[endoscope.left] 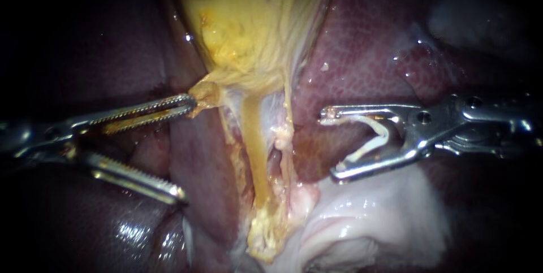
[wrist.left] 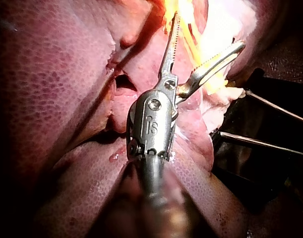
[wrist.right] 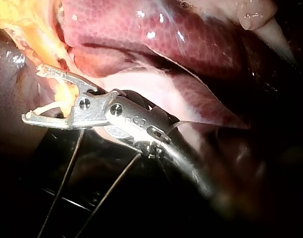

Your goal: Clipping first clip left tube

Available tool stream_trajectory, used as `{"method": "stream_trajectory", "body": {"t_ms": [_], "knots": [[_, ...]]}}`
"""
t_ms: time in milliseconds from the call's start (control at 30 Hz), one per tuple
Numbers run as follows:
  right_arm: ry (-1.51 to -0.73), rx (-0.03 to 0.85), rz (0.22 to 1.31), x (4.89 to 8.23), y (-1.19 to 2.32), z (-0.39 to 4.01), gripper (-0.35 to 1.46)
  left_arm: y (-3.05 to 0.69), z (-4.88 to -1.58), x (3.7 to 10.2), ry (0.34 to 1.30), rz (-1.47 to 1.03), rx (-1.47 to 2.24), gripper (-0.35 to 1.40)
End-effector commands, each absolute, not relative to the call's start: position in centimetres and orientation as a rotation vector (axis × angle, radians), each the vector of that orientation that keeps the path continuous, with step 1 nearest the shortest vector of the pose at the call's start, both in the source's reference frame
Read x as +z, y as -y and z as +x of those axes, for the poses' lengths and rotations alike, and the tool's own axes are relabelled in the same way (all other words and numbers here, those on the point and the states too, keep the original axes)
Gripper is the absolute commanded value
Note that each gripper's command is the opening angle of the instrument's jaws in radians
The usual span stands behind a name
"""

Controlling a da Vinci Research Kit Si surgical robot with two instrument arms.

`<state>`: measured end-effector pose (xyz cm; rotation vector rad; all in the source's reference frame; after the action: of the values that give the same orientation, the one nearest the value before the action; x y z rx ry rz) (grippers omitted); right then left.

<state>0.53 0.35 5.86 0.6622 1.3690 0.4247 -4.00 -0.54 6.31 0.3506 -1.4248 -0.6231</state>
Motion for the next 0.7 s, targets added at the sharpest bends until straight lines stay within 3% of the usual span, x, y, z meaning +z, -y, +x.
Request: {"method": "stream_trajectory", "body": {"t_ms": [33, 300, 533, 700], "knots": [[-1.369, 0.425, 0.662, 5.87, -0.35, 0.53, 0.60, 0.51, -3.99, 6.30, 1.425, 0.346, -0.629, 0.83], [-1.369, 0.426, 0.660, 5.91, -0.35, 0.53, 0.60, 0.25, -3.91, 6.23, 1.406, 0.281, -0.708, 0.74], [-1.368, 0.426, 0.656, 5.97, -0.34, 0.55, 0.60, 0.12, -3.96, 6.58, 1.389, 0.291, -0.779, 0.62], [-1.368, 0.425, 0.655, 5.99, -0.34, 0.55, 0.60, 0.16, -4.05, 6.80, 1.351, 0.323, -0.814, 0.44]]}}
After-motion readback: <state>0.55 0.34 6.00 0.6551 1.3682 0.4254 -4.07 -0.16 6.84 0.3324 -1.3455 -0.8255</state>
